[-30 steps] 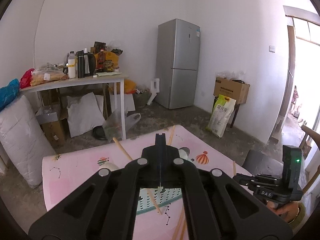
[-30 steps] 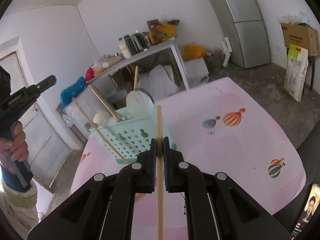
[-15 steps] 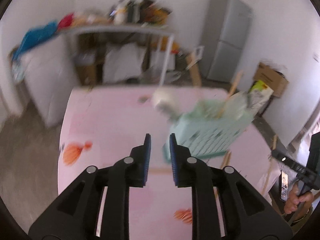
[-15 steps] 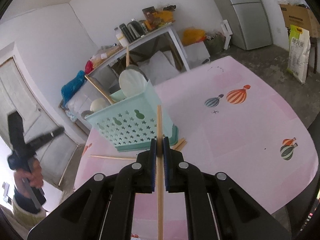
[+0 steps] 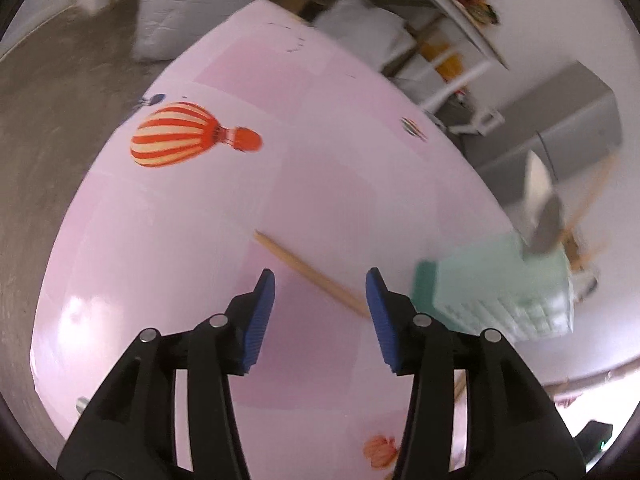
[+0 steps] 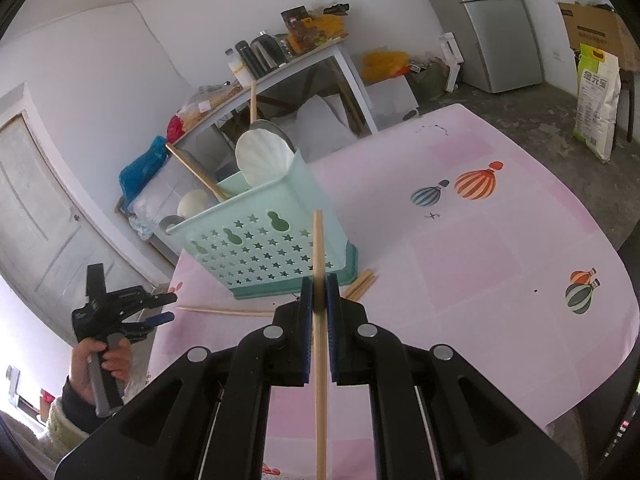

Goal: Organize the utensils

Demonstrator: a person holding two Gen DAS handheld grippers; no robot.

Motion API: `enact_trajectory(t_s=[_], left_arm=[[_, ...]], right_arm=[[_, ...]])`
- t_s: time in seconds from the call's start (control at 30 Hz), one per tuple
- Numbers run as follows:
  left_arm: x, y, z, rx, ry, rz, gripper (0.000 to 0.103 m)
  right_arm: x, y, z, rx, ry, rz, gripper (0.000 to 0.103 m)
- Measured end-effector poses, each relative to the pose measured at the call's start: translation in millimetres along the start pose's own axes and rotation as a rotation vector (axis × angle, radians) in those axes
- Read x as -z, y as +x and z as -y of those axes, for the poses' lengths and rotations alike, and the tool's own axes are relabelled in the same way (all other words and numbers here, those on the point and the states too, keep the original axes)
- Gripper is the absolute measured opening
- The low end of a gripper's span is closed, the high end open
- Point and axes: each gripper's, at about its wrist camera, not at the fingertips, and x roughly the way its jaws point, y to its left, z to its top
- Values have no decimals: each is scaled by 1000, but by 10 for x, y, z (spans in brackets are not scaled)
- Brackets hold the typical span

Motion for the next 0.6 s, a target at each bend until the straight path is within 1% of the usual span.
enact_trajectory(t_s=[0.17, 0.27, 0.33, 0.37, 0.43, 0.5, 0.53, 0.57, 0.6], left_arm=[[25, 121, 78, -100, 41, 39, 45], [25, 144, 173, -178, 70, 93, 45], [27, 195, 228, -247, 110, 133, 45], [48, 208, 276, -277, 137, 150, 45], [132, 266, 399, -357, 231, 185, 44], [217, 297, 497, -405, 320, 203, 44], [275, 302, 536, -422, 368, 209, 43], [319, 286, 553, -416, 401, 211, 37], [303, 277, 558, -405, 414, 206, 36]], right_arm=[[15, -1, 16, 1, 6, -3, 7], [13, 12, 18, -2, 10, -6, 7], [17, 11, 25, -3, 12, -5, 7], [18, 9, 32, -3, 13, -4, 7], [19, 1, 46, -2, 18, 0, 7], [24, -9, 70, 0, 25, 1, 7], [24, -14, 85, 2, 28, 2, 7], [23, -14, 95, 4, 31, 2, 7], [22, -18, 110, 5, 35, 3, 7]])
